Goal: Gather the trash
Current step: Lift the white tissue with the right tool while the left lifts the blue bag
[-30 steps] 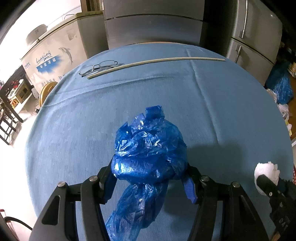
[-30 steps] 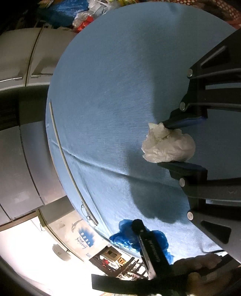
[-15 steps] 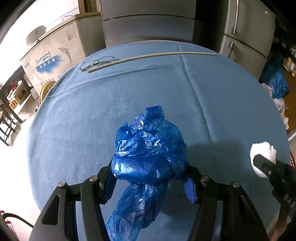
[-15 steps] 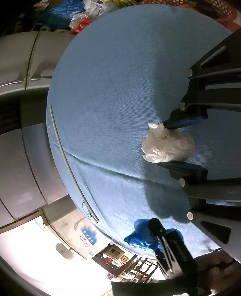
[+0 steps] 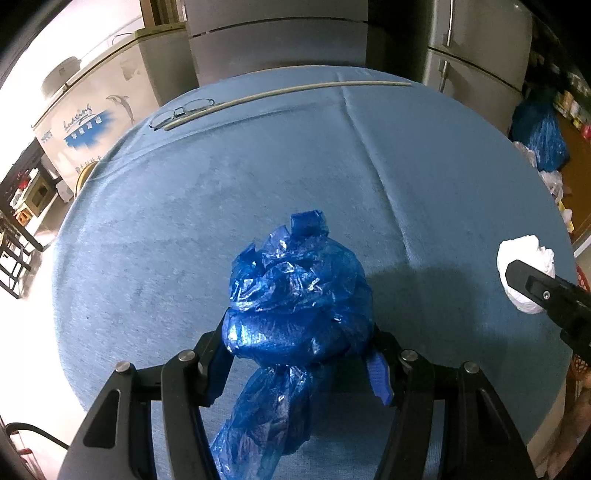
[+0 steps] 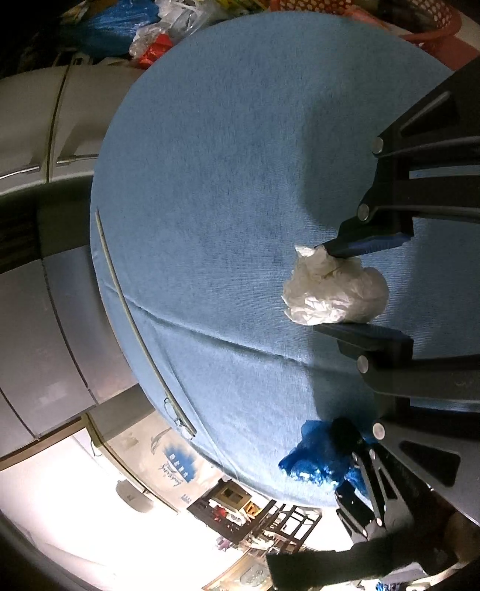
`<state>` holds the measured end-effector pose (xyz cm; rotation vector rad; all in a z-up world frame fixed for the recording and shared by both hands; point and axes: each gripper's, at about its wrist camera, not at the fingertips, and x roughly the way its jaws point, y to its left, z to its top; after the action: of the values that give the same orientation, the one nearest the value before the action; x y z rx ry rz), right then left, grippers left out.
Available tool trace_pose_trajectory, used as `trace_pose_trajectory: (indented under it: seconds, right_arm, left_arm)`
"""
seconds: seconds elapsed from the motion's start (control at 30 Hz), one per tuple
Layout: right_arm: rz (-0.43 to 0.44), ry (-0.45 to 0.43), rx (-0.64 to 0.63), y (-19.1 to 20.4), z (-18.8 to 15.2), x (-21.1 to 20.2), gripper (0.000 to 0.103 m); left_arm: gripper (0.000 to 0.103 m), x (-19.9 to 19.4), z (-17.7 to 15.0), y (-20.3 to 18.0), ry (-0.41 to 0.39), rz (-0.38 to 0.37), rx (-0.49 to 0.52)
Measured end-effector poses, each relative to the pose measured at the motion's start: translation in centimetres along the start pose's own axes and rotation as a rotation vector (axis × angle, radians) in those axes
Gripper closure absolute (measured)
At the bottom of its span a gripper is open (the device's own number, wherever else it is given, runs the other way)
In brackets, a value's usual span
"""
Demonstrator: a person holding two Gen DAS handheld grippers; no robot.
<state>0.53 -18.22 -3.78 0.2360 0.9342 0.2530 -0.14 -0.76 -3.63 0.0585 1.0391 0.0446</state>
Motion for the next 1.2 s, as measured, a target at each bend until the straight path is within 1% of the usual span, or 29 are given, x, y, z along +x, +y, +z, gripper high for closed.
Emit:
trace_pose_trajectory:
  seconds: [0.2,0.37,0.8,1.03,1.2]
  right_arm:
    - [0.005,0.013,0.0,-0.3,-0.8,-0.1,0.068]
    - [0.009,0.01,-0.004,-0.1,-1.3,-0.5,0.068]
    - [-0.007,0.008,0.023,-1.3,-2.4,-0.9,0.068]
    - [-0.015,0.011,0.03,-1.6,-3.1,-1.0,0.068]
    - [-0.02,0.008,0.03,-1.6,-3.3,-1.2,0.068]
  left_arm:
    - [0.04,0.1,-0.3,-0.3,0.003,0.006,0.011]
    - [0.04,0.1,-0.3,0.0,0.013,-0.007,-0.007]
    - [0.04,0.4,-0.4,-0.5,-0.005,0.008,0.017]
    - [0.04,-0.2,-0.8,-1.1,-0.032,0.002,0.024]
    - [0.04,-0.3,-1.3,-1.5,-0.034,-0.004,0.032]
